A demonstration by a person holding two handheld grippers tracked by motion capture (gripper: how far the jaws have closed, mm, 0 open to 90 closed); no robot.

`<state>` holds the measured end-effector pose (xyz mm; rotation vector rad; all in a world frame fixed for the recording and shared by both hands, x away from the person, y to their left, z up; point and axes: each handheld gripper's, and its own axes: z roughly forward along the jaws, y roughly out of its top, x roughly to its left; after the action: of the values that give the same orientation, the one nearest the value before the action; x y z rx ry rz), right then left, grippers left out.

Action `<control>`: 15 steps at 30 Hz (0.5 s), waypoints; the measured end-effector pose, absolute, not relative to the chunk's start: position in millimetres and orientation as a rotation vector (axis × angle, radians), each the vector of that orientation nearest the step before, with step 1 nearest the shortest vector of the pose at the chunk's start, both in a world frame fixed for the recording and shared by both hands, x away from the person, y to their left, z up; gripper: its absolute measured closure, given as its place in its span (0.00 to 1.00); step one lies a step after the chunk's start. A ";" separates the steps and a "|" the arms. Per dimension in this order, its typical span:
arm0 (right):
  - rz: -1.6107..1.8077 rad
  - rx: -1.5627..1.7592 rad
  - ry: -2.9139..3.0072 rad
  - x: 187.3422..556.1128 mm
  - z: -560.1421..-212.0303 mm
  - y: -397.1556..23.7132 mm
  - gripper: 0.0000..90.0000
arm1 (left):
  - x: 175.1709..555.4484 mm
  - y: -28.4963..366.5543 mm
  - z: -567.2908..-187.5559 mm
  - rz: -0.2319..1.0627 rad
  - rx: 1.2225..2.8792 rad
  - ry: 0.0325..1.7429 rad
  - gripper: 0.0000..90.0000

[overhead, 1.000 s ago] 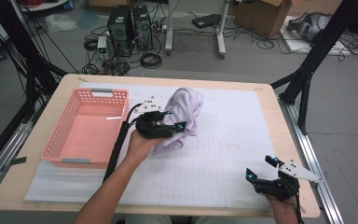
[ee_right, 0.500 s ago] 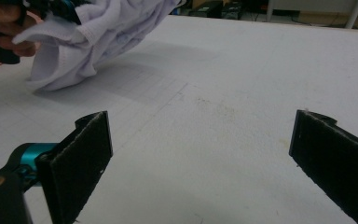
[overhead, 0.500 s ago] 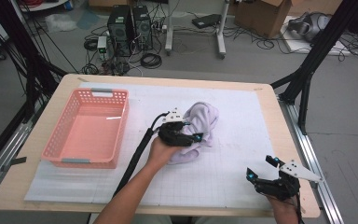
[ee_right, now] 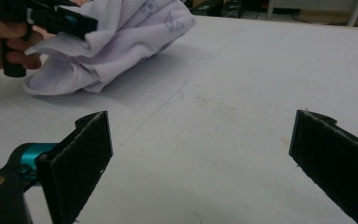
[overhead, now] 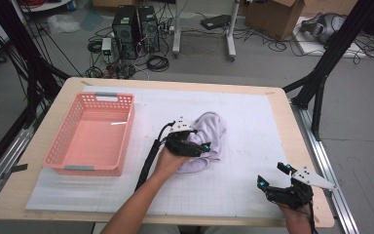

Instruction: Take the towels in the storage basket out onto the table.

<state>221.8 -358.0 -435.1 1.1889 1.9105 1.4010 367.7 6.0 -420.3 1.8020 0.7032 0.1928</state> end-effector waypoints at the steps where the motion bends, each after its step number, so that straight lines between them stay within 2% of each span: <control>1: 1.400 1.193 1.912 222.1 -435.5 -357.9 0.05 | 365.7 11.5 -415.2 0.210 1.793 0.696 0.27; 6: 1.390 1.186 1.920 223.5 -436.0 -355.4 0.05 | 352.7 34.6 -404.0 0.245 1.736 0.689 0.29; 15: 1.382 1.196 1.928 225.2 -436.8 -350.0 0.05 | 322.9 77.6 -419.6 0.267 1.744 0.691 0.30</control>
<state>225.2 -350.0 -436.8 1.1959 1.9278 1.3824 322.9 77.6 -419.6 1.7438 0.6905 0.2668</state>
